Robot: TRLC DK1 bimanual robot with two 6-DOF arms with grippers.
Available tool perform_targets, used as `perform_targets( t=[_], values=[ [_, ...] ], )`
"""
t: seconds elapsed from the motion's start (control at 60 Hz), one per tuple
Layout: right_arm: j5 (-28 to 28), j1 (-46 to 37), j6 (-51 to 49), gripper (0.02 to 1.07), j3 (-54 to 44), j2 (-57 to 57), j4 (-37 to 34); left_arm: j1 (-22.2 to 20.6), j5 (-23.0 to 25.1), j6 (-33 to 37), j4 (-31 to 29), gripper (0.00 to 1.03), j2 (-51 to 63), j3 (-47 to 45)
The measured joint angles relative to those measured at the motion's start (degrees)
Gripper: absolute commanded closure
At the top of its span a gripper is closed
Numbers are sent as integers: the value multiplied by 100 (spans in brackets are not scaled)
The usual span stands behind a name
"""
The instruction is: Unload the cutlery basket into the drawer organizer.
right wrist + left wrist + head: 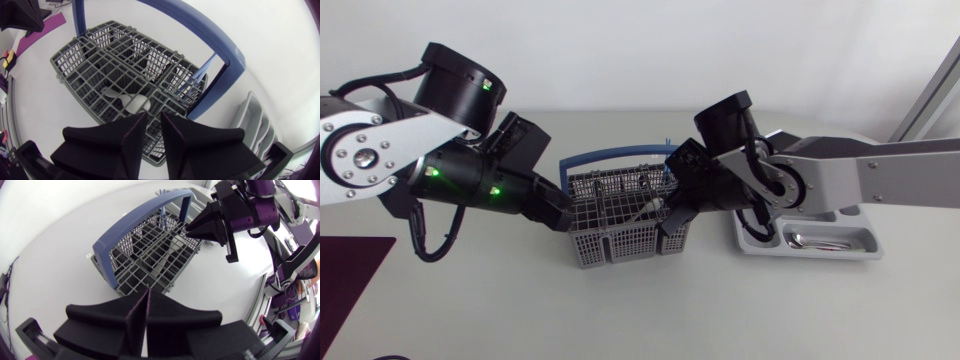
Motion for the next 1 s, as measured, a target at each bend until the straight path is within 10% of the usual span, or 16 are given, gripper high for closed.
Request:
perform_targets(
  t=[0.45,0.617,1.0],
  values=[
    [-22,0,0,94,-348,-730,7,114,2,63,212,85,-114,-168],
    [-17,0,11,66,-361,-739,-11,116,2,63,214,85,-131,-195],
    [170,7,350,67,122,-302,-741,146,2,63,212,85,-343,-278]
  ],
)
